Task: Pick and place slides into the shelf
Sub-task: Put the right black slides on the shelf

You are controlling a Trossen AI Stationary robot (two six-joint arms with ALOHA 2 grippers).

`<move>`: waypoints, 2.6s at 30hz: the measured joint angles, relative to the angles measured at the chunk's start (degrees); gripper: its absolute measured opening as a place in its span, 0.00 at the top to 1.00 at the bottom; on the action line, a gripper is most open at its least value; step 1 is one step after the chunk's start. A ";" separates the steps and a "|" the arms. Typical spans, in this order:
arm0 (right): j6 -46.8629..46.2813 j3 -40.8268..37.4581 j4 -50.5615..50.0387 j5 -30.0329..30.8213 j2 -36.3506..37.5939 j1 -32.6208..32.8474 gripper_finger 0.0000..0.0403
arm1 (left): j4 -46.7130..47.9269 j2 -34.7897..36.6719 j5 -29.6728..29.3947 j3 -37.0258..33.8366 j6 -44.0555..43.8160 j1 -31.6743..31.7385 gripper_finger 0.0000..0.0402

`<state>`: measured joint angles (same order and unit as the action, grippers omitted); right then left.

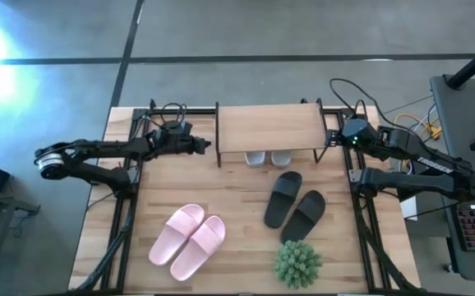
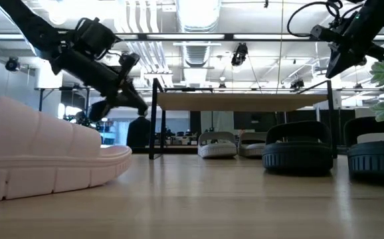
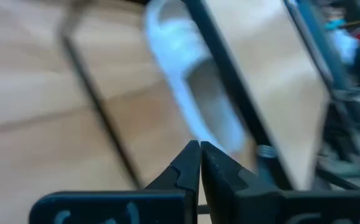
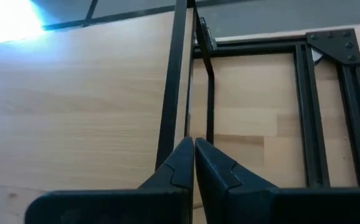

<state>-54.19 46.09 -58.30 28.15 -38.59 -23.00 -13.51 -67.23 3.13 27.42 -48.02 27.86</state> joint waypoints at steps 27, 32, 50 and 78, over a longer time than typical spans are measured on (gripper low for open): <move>0.33 1.09 -2.37 -39.33 3.05 23.27 0.98 | 13.02 23.23 7.07 -0.24 0.49 -12.67 1.00; -9.08 1.09 -2.35 -38.73 1.61 33.66 0.98 | 12.65 19.94 6.78 -0.19 -2.69 -23.06 1.00; -17.22 1.05 14.11 -22.08 -5.02 61.96 0.98 | 12.54 8.53 -20.27 10.80 -3.06 -48.24 1.00; -45.02 46.52 -29.23 -5.78 -58.33 68.00 0.98 | 37.35 27.86 -20.10 8.79 12.55 -49.28 1.00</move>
<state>-99.20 92.61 -87.54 22.37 -96.92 44.99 23.83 -39.37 -16.98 36.21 -35.48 -21.42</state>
